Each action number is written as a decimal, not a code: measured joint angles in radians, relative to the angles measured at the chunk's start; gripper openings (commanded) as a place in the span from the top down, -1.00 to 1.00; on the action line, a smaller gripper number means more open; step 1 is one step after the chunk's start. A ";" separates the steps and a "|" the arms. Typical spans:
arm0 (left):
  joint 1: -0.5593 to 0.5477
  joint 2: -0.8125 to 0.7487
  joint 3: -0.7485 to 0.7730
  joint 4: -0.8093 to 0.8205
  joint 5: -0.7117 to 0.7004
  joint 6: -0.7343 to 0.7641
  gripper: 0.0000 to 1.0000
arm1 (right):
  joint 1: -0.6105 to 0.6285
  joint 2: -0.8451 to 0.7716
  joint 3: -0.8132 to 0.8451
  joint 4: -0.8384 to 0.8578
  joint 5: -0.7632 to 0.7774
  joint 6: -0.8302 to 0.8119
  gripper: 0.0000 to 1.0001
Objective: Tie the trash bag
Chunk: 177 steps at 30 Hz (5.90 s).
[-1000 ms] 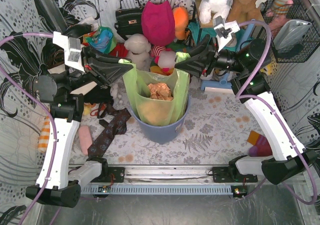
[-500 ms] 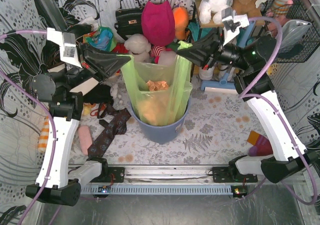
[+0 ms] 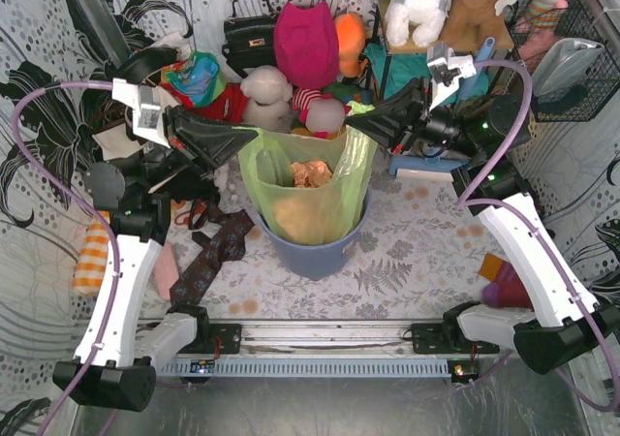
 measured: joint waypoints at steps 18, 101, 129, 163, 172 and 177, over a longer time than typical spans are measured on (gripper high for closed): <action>0.000 -0.021 0.055 0.069 0.027 -0.034 1.00 | 0.000 -0.003 0.027 0.025 0.021 0.030 1.00; -0.502 0.221 0.530 -0.429 -0.219 0.149 -0.28 | 0.000 -0.155 0.102 -0.450 0.123 -0.260 -0.45; -0.735 0.312 0.432 -0.566 -0.393 0.455 -0.54 | 0.000 -0.192 0.113 -0.430 0.089 -0.274 1.00; -0.735 0.425 0.388 -0.295 -0.250 0.388 0.76 | 0.000 -0.151 0.089 -0.202 -0.078 -0.070 1.00; -0.735 0.408 0.369 -0.297 -0.249 0.375 0.92 | 0.001 -0.152 0.082 -0.186 -0.042 -0.066 -0.15; -0.735 0.338 0.293 -0.286 -0.239 0.367 0.93 | 0.001 -0.145 0.084 -0.157 0.029 -0.037 -0.17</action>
